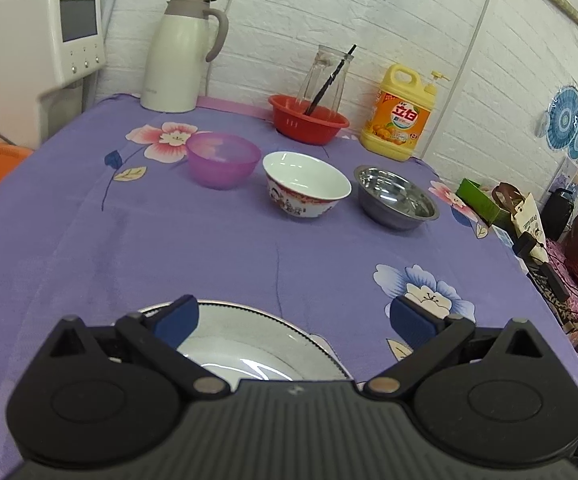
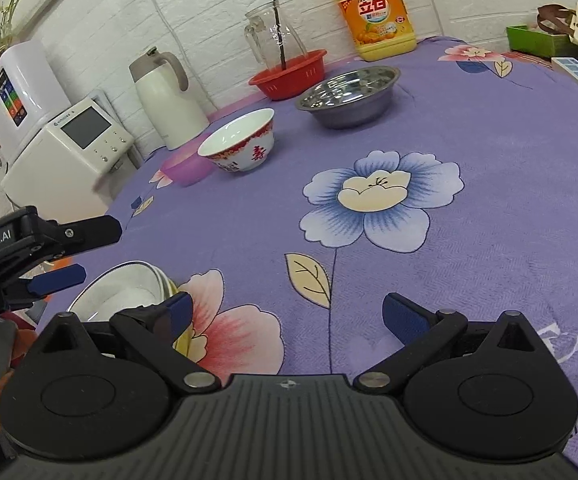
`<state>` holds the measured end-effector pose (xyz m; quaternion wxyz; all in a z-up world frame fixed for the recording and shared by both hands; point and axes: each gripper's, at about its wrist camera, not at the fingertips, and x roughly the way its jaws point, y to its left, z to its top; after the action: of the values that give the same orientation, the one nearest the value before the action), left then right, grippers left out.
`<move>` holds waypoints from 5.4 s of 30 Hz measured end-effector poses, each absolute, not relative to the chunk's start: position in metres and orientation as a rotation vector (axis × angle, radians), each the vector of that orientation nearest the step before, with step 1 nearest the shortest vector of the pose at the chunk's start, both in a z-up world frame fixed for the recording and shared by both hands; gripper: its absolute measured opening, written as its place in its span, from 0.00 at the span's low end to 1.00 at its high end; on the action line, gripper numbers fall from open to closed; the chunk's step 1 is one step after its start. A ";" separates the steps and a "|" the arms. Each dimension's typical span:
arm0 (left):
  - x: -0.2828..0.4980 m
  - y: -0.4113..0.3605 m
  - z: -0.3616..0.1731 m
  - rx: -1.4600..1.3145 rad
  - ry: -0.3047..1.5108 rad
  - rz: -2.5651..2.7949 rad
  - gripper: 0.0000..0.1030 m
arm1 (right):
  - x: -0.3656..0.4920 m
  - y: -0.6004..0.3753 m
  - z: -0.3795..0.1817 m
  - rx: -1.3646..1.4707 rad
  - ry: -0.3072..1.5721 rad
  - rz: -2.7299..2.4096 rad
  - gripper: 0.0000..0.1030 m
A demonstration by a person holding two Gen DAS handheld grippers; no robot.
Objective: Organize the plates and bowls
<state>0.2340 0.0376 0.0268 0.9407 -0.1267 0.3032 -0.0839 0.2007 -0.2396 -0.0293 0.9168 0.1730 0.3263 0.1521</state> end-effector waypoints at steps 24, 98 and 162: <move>0.289 0.028 0.018 -0.264 0.685 -0.234 0.98 | 0.374 -0.299 0.032 0.125 0.534 0.145 1.00; 0.434 -0.092 -0.021 -0.226 0.770 -0.141 0.98 | 0.399 -0.291 -0.034 -0.006 0.664 0.124 1.00; 0.262 -0.096 -0.018 -0.133 0.841 -0.453 0.65 | 0.212 -0.264 -0.035 0.017 0.686 0.335 1.00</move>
<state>0.2615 -0.0962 -0.0182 0.8859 -0.0640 0.4046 -0.2177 0.2121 -0.2638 -0.0347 0.9280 0.0085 0.3345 0.1637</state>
